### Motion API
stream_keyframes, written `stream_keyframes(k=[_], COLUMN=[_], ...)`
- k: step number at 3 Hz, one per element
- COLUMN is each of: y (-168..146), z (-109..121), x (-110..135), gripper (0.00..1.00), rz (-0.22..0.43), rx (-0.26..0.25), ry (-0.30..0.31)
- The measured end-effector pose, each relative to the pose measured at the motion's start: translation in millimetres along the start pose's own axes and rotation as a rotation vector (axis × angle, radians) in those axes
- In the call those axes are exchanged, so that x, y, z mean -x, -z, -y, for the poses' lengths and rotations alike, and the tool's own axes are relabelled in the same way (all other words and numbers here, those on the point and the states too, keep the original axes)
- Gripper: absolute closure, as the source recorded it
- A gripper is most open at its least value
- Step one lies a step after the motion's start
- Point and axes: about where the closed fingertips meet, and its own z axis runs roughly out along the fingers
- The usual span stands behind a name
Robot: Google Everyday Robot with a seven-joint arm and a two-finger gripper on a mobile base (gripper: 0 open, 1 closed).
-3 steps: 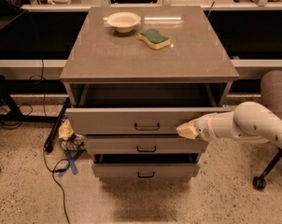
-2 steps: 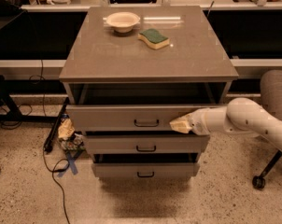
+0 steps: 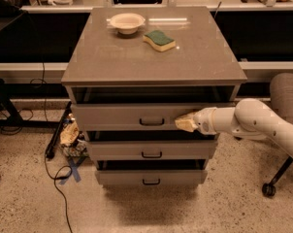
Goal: Close top drawer
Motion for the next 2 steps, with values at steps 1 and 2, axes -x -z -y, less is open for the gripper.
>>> stream_keyframes(k=[1, 2], y=[24.6, 76.4], z=[2.1, -1.2], x=[-3.9, -28.2], gripper=[1.0, 1.0], rz=[0.013, 0.002], rx=[-0.045, -0.137], ry=[-0.012, -0.069])
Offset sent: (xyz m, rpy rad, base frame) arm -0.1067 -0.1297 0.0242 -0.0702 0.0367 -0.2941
